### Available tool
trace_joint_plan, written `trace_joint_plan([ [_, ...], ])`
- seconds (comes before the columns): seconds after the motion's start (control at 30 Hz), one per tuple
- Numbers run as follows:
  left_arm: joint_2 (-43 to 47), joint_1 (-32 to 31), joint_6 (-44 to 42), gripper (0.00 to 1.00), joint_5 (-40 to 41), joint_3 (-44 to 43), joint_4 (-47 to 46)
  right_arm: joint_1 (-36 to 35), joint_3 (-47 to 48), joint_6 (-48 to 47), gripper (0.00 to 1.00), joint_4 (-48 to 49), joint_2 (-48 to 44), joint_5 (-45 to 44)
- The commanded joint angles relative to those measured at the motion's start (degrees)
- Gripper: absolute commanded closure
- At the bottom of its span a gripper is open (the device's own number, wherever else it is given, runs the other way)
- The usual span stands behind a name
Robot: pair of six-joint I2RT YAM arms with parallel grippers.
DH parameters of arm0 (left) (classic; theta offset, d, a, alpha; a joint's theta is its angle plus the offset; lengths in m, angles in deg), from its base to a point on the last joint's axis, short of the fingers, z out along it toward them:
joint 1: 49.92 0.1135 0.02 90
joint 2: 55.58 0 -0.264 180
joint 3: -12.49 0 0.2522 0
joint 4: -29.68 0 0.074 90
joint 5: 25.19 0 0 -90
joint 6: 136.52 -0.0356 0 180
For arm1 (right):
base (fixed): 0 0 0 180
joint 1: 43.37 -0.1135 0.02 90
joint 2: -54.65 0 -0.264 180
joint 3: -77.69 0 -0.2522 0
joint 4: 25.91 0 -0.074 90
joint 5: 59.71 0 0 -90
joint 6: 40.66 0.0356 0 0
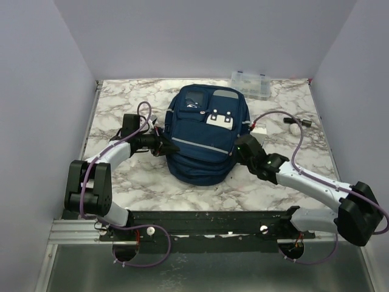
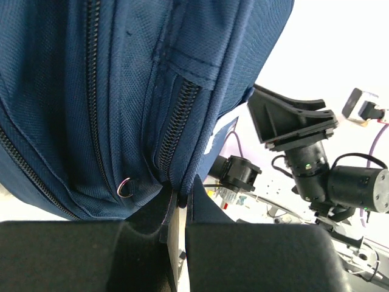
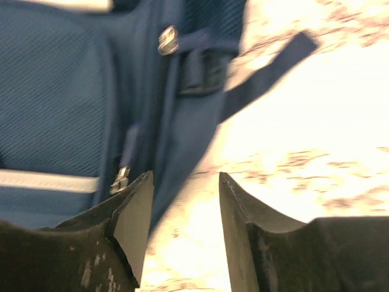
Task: Pack the student bag
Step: Zip the student bag at the center of the board, then reset both arms
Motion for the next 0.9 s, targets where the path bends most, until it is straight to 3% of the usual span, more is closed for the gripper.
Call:
trace_joint_plan([
  [0.0, -0.5, 0.2, -3.8, 1.0, -0.6, -1.8, 2.4, 1.7, 3.6, -1.8, 0.45, -10.0, -5.4, -9.5],
  [0.17, -1.6, -5.7, -1.5, 1.0, 0.0, -1.7, -0.4, 1.6, 5.8, -4.8, 0.35, -12.7, -14.3, -8.9],
  [0.3, -1.0, -11.7, 6.9, 0.98, -0.3, 2.2, -11.6, 1.6, 6.8, -8.7, 0.2, -10.8, -21.5, -6.6],
  [0.5, 2.6, -15.5, 9.4, 0.68, 0.4, 2.8, -15.4, 1.6, 13.3, -9.3, 0.04, -17.1, -23.8, -10.9],
  [0.67, 10.8, -15.5, 7.3, 0.47, -1.1, 4.6, -15.4, 1.6, 15.7, -11.3, 0.0, -18.8, -25.1, -10.4],
  [0.7, 12.1, -15.4, 6.7, 0.36, -2.0, 4.7, -15.4, 1.6, 16.0, -12.3, 0.0, -18.2, -25.6, -10.1],
  [0.73, 13.6, -15.1, 6.2, 0.1, -3.0, 4.6, -15.2, 1.6, 16.3, -13.6, 0.0, -17.4, -26.0, -10.1],
  [0.77, 14.8, -14.2, 6.4, 0.02, -4.3, 4.4, -14.7, 1.6, 17.5, -15.1, 0.0, -17.0, -26.0, -10.4],
  [0.87, 21.1, -11.4, 6.9, 0.02, -5.3, 2.5, -14.1, 1.6, 22.5, -18.5, 0.0, -17.1, -25.5, -12.6],
])
